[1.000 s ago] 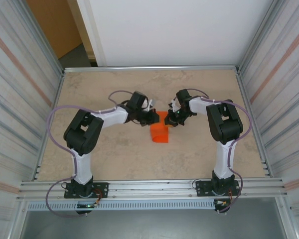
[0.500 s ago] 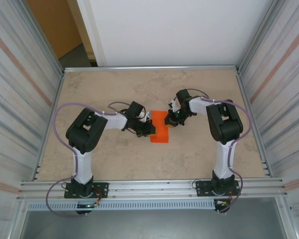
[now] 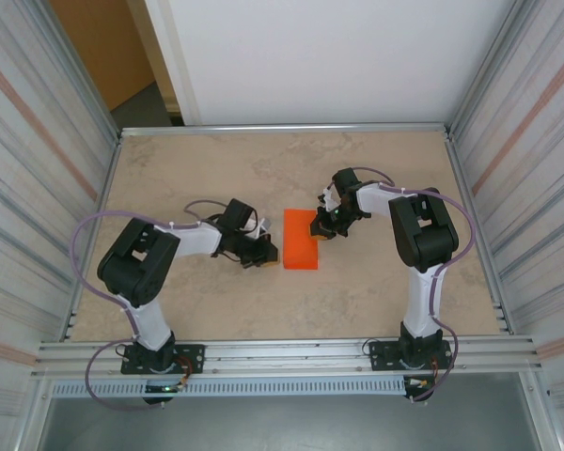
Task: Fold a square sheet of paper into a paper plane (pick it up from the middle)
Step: First fold the square sheet of paper in half at the center of the table.
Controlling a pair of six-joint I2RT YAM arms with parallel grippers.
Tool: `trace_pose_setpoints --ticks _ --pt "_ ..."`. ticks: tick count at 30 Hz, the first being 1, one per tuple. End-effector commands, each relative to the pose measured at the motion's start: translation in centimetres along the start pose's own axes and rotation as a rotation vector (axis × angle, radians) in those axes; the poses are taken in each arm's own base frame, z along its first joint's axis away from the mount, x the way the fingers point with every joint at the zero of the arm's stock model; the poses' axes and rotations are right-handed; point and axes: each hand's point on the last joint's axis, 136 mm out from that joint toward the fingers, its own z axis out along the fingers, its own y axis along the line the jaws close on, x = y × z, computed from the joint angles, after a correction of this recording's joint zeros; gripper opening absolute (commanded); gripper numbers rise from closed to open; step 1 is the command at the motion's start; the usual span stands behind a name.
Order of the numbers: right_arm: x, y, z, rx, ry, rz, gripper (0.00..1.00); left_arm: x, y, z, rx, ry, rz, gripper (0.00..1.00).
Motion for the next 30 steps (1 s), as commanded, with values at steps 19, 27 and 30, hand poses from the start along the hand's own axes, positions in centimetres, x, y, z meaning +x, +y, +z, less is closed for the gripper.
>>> trace_pose_setpoints --ticks 19,27,30 --pt "5.2 -10.1 3.1 0.375 0.146 0.152 0.0 -0.9 1.9 3.1 -0.019 0.083 0.007 0.0" --pt "5.1 -10.1 3.2 0.372 0.147 0.15 0.0 1.4 2.0 -0.5 -0.069 0.071 0.05 0.0" --pt "5.1 -10.0 3.3 0.372 0.145 0.149 0.0 -0.6 -1.0 -0.8 -0.013 -0.009 0.09 0.0"
